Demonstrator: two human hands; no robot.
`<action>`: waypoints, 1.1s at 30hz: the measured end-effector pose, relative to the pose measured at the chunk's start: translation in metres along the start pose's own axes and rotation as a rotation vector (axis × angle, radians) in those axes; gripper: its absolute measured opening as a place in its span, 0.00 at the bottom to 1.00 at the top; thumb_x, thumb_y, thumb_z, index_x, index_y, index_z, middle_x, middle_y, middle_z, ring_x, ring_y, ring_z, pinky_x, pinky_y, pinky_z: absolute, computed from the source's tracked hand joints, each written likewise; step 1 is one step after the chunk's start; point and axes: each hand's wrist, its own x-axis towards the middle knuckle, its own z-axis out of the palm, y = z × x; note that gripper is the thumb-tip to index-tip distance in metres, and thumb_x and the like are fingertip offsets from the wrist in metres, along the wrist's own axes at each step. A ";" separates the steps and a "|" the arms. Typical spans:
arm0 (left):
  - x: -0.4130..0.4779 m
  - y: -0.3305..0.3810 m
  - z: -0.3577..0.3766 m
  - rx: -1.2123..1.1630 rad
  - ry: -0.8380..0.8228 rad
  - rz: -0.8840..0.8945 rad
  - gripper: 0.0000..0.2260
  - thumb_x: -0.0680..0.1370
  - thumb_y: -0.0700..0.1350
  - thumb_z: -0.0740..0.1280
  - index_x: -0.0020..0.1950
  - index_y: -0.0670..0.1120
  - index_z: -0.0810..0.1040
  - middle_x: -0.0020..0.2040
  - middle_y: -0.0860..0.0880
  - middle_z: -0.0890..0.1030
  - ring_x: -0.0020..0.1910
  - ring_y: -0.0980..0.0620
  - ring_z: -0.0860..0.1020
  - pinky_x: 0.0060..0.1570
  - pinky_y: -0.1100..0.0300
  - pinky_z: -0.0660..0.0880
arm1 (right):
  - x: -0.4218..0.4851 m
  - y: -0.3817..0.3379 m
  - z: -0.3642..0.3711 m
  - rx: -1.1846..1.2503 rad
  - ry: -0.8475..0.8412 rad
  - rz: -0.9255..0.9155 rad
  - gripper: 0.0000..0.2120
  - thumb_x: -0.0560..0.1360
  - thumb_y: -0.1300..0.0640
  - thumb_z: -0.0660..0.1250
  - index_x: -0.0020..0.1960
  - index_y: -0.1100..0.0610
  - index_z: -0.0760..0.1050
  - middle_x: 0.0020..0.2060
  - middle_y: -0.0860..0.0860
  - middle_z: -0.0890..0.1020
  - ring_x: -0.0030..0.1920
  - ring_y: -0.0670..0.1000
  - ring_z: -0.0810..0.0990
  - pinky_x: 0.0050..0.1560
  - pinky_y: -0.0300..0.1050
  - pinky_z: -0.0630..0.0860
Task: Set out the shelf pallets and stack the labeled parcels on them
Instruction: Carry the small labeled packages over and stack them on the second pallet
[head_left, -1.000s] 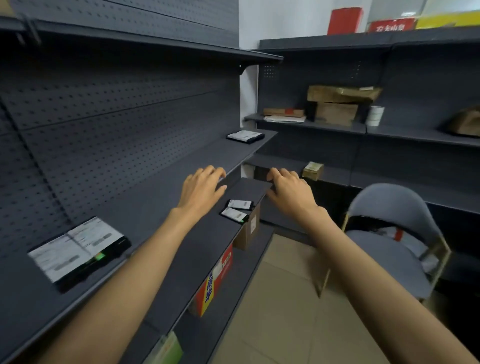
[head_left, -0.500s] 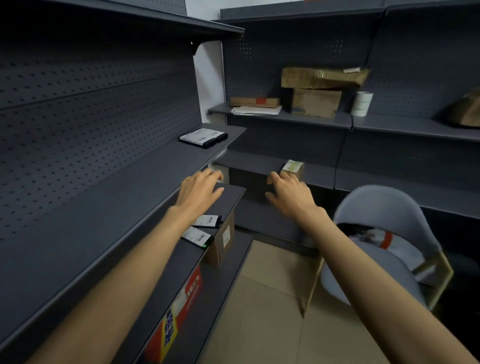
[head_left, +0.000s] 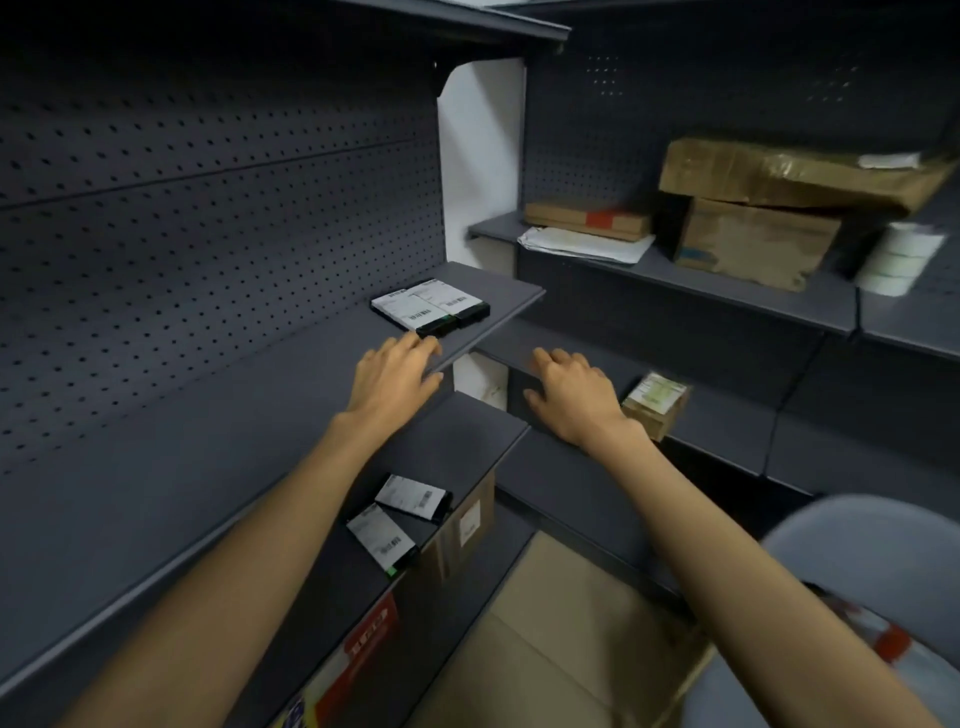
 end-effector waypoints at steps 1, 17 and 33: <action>0.013 -0.005 0.007 0.005 -0.002 -0.012 0.14 0.79 0.51 0.65 0.64 0.49 0.74 0.59 0.48 0.77 0.56 0.45 0.76 0.49 0.50 0.73 | 0.018 0.001 0.005 0.002 -0.010 -0.015 0.18 0.79 0.51 0.62 0.65 0.58 0.67 0.61 0.58 0.74 0.61 0.62 0.72 0.56 0.54 0.71; 0.167 -0.063 0.122 -0.031 -0.118 -0.236 0.18 0.79 0.56 0.64 0.64 0.48 0.72 0.62 0.47 0.75 0.59 0.45 0.74 0.46 0.49 0.76 | 0.252 0.010 0.087 0.092 -0.079 -0.104 0.24 0.78 0.47 0.63 0.69 0.57 0.64 0.64 0.56 0.70 0.65 0.59 0.68 0.59 0.56 0.71; 0.197 -0.024 0.171 0.090 -0.198 -0.736 0.33 0.77 0.71 0.51 0.76 0.54 0.60 0.77 0.52 0.61 0.73 0.36 0.60 0.68 0.41 0.64 | 0.351 0.049 0.143 0.192 -0.270 -0.409 0.37 0.74 0.41 0.64 0.75 0.54 0.53 0.70 0.59 0.62 0.68 0.62 0.63 0.64 0.56 0.66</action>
